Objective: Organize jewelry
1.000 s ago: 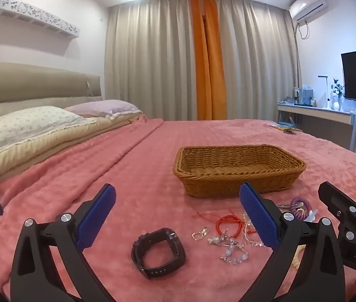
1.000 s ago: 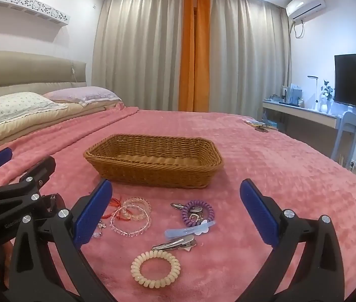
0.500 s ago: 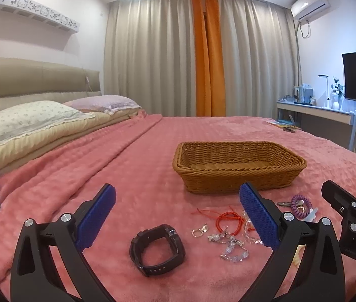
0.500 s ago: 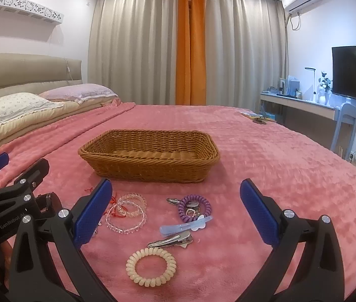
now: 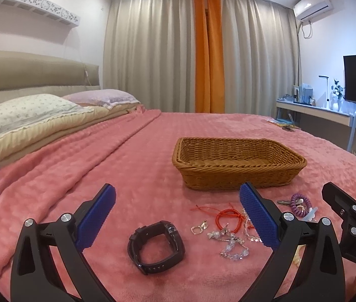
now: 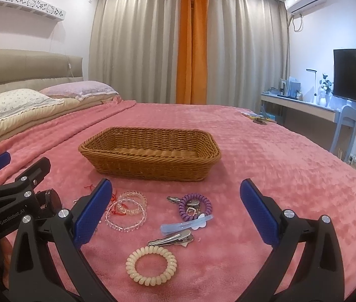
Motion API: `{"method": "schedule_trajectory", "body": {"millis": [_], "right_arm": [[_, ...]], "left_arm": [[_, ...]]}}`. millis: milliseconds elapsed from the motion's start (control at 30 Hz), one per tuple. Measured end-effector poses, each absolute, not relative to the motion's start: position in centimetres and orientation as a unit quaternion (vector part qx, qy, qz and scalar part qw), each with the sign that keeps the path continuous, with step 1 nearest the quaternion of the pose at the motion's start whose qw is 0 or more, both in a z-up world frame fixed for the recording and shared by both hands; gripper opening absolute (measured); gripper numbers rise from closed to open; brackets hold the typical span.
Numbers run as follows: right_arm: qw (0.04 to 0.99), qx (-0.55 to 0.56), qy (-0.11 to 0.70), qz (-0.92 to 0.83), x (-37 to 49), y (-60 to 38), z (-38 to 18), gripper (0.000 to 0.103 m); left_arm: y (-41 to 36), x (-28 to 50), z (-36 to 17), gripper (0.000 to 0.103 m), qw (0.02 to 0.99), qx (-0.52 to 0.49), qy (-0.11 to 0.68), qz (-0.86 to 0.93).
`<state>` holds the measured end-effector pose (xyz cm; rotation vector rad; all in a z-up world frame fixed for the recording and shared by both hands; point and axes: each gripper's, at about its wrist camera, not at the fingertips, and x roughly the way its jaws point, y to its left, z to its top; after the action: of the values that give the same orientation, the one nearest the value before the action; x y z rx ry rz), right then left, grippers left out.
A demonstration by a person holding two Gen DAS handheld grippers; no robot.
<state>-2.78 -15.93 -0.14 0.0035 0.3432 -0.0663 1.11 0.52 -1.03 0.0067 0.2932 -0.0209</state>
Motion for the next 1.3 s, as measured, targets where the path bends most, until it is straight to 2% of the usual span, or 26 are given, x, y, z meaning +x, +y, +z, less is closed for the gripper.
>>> {"method": "schedule_trajectory", "body": {"millis": [1300], "right_arm": [[0.982,0.014,0.187,-0.022,-2.43,-16.44,-0.18,0.097]], "left_arm": [[0.68,0.79,-1.02,0.096,0.989,0.005,0.149,0.003]]}}
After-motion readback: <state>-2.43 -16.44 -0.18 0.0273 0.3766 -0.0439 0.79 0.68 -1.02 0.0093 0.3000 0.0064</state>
